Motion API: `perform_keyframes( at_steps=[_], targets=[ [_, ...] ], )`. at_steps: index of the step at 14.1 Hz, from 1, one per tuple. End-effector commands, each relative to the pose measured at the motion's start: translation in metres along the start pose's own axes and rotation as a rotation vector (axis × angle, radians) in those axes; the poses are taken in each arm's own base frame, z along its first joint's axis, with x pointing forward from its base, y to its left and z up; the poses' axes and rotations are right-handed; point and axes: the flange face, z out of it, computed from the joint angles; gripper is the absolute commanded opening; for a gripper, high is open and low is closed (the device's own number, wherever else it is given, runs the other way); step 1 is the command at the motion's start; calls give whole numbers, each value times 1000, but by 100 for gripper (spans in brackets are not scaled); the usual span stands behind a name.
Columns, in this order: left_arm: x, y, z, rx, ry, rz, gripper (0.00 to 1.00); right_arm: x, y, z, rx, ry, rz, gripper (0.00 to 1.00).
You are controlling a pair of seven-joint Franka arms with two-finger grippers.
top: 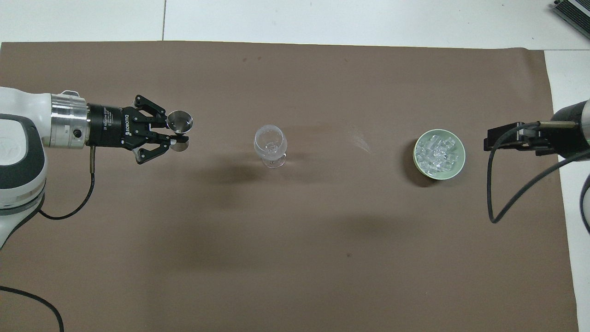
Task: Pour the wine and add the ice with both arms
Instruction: 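Lift the metal cup with the left gripper over the wine glass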
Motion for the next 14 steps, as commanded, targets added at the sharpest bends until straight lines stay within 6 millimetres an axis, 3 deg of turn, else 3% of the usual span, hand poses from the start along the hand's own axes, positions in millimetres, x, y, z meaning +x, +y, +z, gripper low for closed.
perform_keyframes(
  at_steps=[1, 10, 14],
  targets=[
    [-22, -16, 21, -13, 22, -9, 0, 2, 2, 0, 21, -2, -16, 100],
    [-59, -37, 63, -15, 61, 115, 0, 2, 3, 0, 21, -2, -15, 100],
    [-63, -39, 70, -25, 122, 174, 0, 2, 3, 0, 21, 0, -15, 100]
  ],
)
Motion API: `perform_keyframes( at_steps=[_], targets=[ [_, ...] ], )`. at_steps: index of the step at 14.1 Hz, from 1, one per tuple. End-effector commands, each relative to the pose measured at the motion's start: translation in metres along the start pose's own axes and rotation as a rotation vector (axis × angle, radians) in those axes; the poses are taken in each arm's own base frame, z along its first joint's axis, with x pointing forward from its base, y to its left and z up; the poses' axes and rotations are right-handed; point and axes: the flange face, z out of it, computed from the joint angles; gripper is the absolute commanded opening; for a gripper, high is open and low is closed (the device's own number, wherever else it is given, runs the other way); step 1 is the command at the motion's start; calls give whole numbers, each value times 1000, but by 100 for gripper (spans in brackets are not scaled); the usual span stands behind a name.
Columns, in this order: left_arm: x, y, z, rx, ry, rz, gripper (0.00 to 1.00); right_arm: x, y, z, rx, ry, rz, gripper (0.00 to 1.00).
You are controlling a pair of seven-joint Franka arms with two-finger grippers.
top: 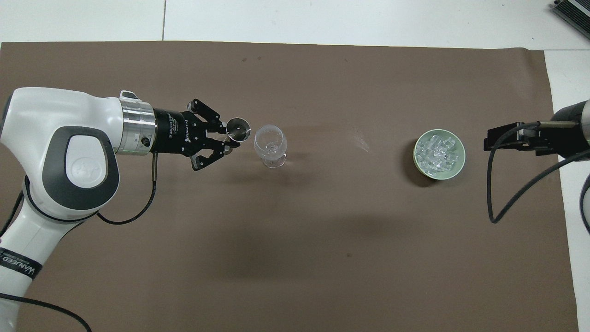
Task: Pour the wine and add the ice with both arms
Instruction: 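Lift the metal cup with the left gripper over the wine glass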
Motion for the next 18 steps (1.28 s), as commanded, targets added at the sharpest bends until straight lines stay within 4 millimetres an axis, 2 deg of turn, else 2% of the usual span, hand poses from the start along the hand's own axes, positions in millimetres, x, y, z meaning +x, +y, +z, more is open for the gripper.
perform_keyframes(
  at_steps=[1, 18],
  targets=[
    [-7, -7, 5, -24, 59, 57, 0, 2, 3, 0, 21, -2, -15, 100],
    [-32, -3, 24, -168, 179, 216, 0, 2, 3, 0, 21, -2, -15, 100]
  ],
)
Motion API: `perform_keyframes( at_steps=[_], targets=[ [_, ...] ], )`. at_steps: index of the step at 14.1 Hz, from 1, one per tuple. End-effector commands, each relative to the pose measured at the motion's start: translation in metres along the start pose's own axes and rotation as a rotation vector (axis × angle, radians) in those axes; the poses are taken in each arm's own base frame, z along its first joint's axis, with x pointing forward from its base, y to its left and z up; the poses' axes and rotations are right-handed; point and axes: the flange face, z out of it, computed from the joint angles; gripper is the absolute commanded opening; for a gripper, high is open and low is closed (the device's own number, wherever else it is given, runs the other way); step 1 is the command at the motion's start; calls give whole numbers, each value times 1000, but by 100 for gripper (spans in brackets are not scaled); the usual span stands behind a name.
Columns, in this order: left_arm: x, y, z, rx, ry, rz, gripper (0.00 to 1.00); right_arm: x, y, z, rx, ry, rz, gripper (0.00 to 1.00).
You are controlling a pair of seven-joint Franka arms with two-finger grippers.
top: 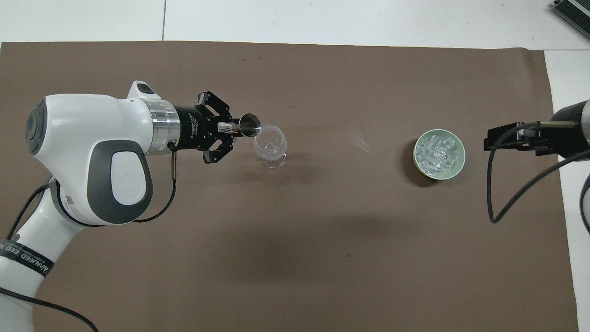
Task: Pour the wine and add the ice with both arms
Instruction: 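Tilt the metal cup with the left gripper to pour into the glass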
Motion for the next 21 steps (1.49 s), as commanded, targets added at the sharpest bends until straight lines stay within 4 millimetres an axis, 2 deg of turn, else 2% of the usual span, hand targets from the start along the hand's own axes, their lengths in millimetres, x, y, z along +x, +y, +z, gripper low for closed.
perform_keyframes(
  at_steps=[1, 3, 21],
  targets=[
    [-6, -2, 5, -24, 43, 48, 0, 2, 3, 0, 21, 0, -15, 100],
    [-14, -5, 8, -32, 57, 84, 0, 2, 2, 0, 21, 0, -16, 100],
    [-37, -16, 21, -73, 211, 343, 0, 2, 2, 0, 21, 0, -16, 100]
  ],
)
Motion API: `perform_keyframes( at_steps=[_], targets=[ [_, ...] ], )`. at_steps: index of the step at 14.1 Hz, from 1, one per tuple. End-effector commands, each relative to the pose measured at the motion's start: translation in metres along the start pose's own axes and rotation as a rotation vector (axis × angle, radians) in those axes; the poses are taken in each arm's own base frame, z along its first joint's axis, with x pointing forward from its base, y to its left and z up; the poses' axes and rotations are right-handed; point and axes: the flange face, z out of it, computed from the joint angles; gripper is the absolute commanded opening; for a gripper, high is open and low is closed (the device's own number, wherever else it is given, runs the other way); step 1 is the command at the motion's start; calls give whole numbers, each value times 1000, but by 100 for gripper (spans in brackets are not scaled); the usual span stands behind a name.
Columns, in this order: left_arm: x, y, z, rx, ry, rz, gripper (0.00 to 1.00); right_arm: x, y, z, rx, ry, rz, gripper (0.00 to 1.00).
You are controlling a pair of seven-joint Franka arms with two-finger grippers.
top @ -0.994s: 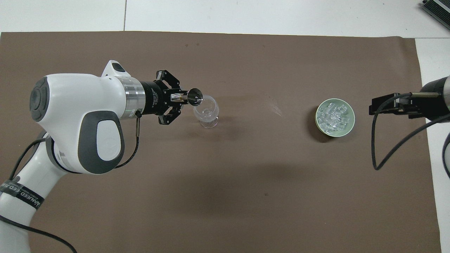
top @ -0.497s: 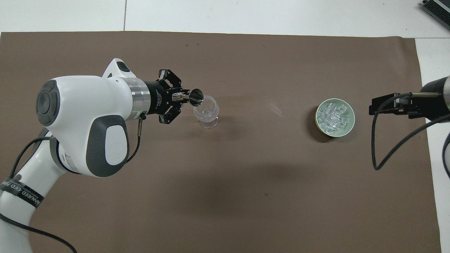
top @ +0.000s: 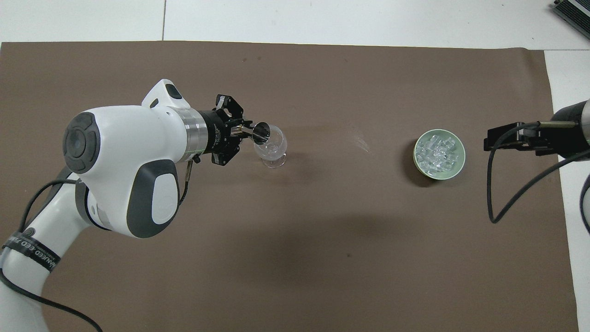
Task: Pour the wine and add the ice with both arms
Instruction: 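Tilt the metal cup with the left gripper to pour into the glass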
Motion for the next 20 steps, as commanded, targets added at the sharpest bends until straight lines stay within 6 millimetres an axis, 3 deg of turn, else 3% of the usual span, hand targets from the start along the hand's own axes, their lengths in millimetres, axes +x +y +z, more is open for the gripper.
perform_keyframes(
  at_steps=[1, 20],
  targets=[
    [-5, -1, 2, -29, 39, 52, 0, 2, 3, 0, 21, -2, -15, 100],
    [-17, -5, 7, -53, 139, 227, 0, 2, 3, 0, 21, -2, -15, 100]
  ],
)
